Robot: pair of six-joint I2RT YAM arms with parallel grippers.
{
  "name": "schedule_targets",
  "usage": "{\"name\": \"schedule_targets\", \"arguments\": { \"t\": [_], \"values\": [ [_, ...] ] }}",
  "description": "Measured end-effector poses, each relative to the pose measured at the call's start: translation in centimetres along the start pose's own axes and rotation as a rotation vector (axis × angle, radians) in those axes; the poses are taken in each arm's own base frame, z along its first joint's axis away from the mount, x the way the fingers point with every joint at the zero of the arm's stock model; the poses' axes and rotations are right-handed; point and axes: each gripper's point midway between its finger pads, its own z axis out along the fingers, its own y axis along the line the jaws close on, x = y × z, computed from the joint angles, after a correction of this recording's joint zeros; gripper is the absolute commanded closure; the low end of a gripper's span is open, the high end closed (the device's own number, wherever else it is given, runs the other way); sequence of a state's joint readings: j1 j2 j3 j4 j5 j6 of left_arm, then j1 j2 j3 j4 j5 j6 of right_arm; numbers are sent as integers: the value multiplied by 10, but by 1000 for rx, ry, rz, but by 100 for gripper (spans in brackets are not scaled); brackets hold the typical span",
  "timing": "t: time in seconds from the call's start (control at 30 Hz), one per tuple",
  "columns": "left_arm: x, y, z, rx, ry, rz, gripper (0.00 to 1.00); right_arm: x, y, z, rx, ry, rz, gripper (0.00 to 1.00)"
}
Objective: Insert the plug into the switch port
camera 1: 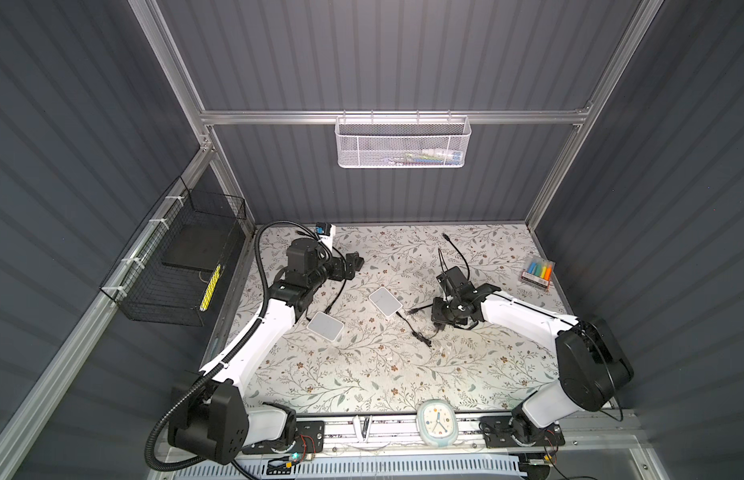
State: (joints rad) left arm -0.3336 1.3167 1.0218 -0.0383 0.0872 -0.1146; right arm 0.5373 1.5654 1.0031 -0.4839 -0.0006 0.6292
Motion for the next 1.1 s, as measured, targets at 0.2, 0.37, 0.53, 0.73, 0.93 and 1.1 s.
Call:
{"name": "schedule_targets", "arguments": {
  "t": [0.2, 0.37, 0.53, 0.73, 0.93, 1.1],
  "values": [
    [21, 9, 10, -39, 79, -11, 0, -52, 30, -37, -34, -112, -79, 100],
    [28, 12, 10, -55, 105, -27, 0, -98, 57, -34, -54, -161, -161, 100],
    [36, 14, 10, -63, 132, -48, 0, -136, 57, 5, -34, -140, -207, 100],
    [40, 14, 9, -67, 151, -76, 0, -183, 51, 40, -48, -142, -221, 100],
    [42, 12, 9, -60, 157, -101, 0, -213, 44, 54, -72, -163, -221, 100],
    [43, 8, 9, -35, 163, -124, 0, -213, 46, 62, -98, -142, -236, 88]
  ]
}}
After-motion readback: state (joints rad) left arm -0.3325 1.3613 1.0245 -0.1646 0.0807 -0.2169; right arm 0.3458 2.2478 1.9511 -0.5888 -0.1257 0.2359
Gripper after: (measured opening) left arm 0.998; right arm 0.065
